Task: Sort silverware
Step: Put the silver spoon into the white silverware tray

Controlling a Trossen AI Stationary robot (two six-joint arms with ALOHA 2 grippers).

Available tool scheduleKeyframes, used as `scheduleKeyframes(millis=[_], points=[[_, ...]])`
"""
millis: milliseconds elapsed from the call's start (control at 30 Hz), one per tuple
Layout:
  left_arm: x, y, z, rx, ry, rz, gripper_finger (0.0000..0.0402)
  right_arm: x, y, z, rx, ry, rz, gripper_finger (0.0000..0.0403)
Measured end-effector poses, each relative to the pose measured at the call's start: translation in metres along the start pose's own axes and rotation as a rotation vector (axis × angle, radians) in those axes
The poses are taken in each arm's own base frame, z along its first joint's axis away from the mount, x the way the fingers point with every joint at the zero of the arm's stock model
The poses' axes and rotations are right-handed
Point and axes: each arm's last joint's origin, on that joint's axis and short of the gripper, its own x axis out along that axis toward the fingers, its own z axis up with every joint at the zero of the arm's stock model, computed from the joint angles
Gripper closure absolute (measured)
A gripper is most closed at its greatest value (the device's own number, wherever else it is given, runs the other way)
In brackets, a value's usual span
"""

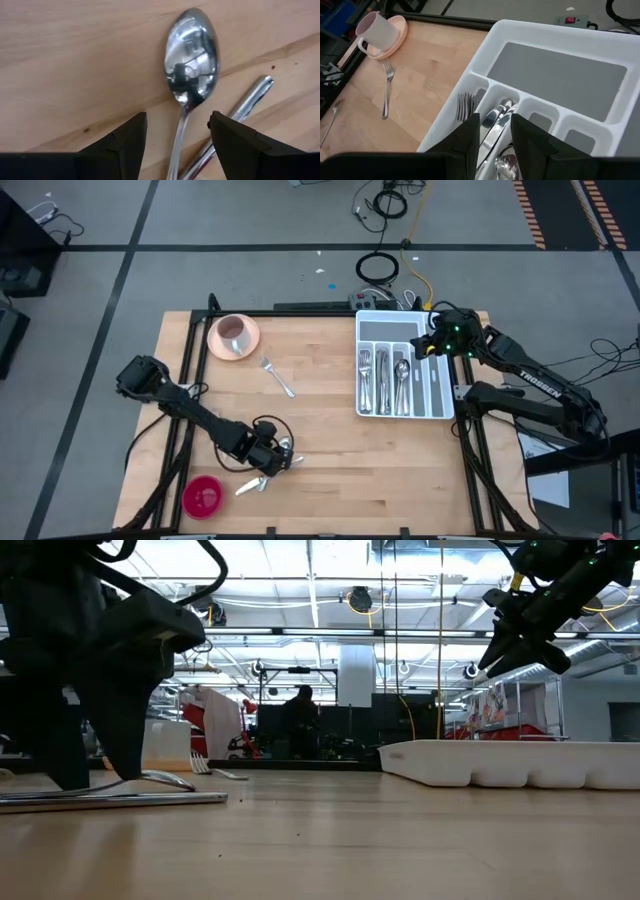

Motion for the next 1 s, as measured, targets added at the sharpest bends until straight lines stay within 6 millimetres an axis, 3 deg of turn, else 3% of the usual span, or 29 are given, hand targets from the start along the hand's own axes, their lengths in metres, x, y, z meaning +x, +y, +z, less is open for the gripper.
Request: scheduleKeyframes(millis=[300,833,1000], points=[[0.015,0.002,0.0,0.011,-0.008,0.059,0.0189,0.0,0.0,0.0,-0.005,0.0,-0.001,0.03],[0.017,0.004,0.001,0.061,-0.037,0.074,0.0367,0.0,0.0,0.0,-0.008,0.001,-0.001,0.03],[0.016,0.001,0.0,0.06,-0.039,0.066,0.0392,0.0,0.0,0.0,-0.008,0.001,-0.001,0.03]])
